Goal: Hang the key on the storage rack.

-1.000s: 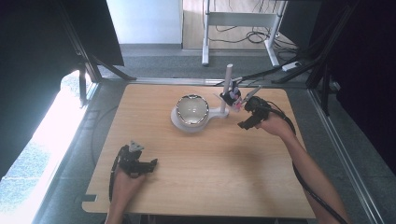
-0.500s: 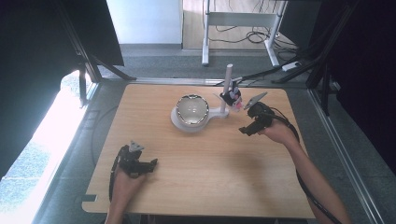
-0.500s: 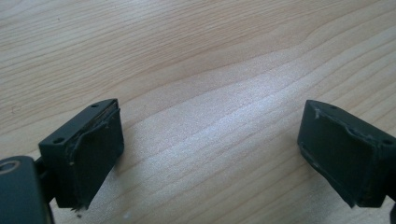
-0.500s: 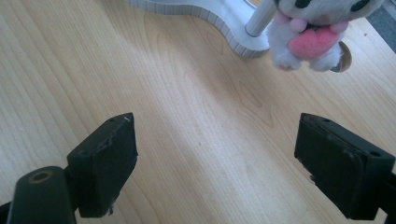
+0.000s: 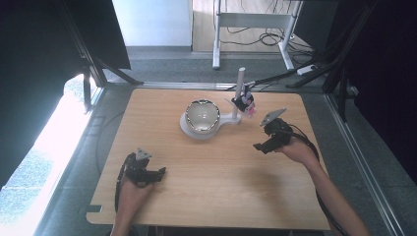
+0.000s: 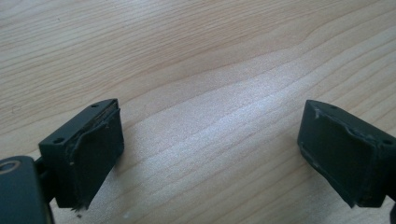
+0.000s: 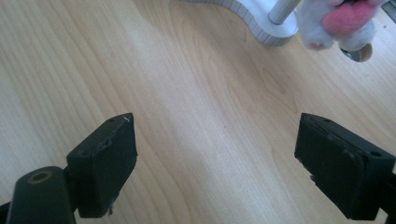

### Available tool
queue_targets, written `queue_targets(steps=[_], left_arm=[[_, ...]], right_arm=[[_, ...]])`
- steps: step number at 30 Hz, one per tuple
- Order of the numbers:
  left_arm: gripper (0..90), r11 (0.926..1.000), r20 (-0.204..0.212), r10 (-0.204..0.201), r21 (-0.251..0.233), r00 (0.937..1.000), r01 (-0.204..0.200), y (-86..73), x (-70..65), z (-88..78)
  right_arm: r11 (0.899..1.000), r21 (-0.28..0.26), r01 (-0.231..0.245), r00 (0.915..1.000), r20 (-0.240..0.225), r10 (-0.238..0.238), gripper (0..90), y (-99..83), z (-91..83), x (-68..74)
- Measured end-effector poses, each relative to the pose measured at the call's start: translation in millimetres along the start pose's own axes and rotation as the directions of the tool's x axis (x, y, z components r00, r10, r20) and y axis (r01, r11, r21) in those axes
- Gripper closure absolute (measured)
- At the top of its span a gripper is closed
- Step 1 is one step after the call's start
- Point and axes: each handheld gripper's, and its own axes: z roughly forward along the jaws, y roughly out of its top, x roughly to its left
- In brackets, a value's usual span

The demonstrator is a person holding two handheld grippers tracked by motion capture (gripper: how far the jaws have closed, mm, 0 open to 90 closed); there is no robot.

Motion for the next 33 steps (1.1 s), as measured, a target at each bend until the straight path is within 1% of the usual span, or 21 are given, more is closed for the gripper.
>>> queue_targets(steps=[9,16,21,28,33], left_arm=[[6.9,1.0000,-0.001,0.000,0.000,1.0000,0.000,0.0,-0.1,0.0],[6.9,1.0000,-0.001,-0.003,-0.003,1.0000,0.003,-0.1,-0.3,0.2],[6.9,1.0000,-0.001,0.000,0.000,1.0000,0.000,0.0,-0.1,0.0],[6.9,1.0000,-0.001,0.000,-0.001,1.0000,0.000,0.0,-0.2,0.1],[6.9,1.0000,-0.001,0.000,-0.001,1.0000,0.000,0.0,-0.1,0.1]], right_arm=[[1.000,-0.026,-0.005,1.0000,0.006,0.005,9.3,-21.8,-5.7,14.1],[0.999,-0.040,-0.033,0.9991,0.025,0.034,4.5,-41.8,-10.6,21.9],[0.998,-0.045,-0.043,0.9986,0.027,0.045,3.6,-54.1,-12.6,27.2],[0.996,-0.060,-0.070,0.9968,0.034,0.072,3.6,-69.7,-15.2,35.2],[0.993,-0.069,-0.099,0.9947,0.019,0.101,3.6,-81.2,-10.8,43.3]])
